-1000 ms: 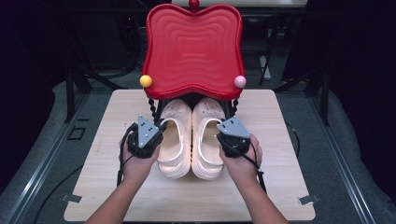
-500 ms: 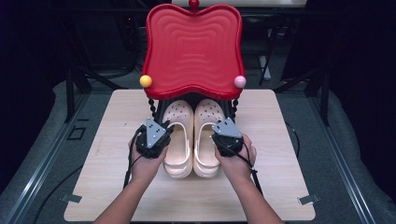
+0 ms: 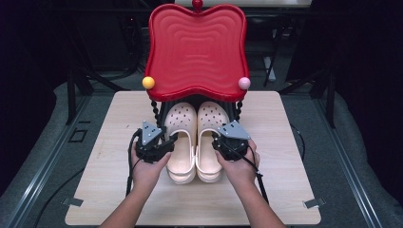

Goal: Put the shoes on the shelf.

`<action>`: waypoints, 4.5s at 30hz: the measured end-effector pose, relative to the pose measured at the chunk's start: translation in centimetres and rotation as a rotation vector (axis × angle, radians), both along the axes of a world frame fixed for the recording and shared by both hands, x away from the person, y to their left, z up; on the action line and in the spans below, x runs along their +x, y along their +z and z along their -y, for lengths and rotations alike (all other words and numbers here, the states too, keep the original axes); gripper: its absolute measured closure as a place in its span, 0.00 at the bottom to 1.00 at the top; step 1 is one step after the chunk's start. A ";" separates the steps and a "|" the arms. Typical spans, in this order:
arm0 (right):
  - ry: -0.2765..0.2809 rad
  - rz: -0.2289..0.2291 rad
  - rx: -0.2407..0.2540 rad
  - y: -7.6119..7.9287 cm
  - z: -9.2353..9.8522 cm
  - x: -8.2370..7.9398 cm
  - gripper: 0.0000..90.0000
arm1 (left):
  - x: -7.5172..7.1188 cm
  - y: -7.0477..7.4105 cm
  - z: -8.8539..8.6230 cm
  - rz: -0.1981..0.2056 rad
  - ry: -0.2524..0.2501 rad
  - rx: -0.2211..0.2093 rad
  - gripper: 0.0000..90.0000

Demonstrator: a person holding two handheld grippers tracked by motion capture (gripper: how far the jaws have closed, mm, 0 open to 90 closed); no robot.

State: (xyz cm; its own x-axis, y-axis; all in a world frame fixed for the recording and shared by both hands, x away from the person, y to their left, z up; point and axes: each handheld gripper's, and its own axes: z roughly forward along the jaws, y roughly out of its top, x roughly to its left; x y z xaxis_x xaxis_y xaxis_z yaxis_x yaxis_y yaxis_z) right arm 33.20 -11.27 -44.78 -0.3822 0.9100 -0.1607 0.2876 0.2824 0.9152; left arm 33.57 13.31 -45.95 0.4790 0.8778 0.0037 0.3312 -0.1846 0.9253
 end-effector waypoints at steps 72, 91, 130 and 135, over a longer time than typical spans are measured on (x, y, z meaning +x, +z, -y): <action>-0.099 -0.097 0.082 -0.3 0.9 4.0 0.57 | 3.6 0.2 1.0 0.003 0.101 -0.108 0.50; -0.095 -0.105 0.054 0.0 0.6 3.5 0.50 | 2.3 0.4 0.1 0.014 0.092 -0.114 0.50; -0.040 -0.020 0.074 1.1 0.7 1.0 0.51 | -0.5 1.4 -1.3 0.031 0.055 -0.126 0.50; -0.011 -0.004 0.073 1.7 0.8 0.0 0.52 | -1.6 1.8 -1.7 0.038 0.036 -0.141 0.52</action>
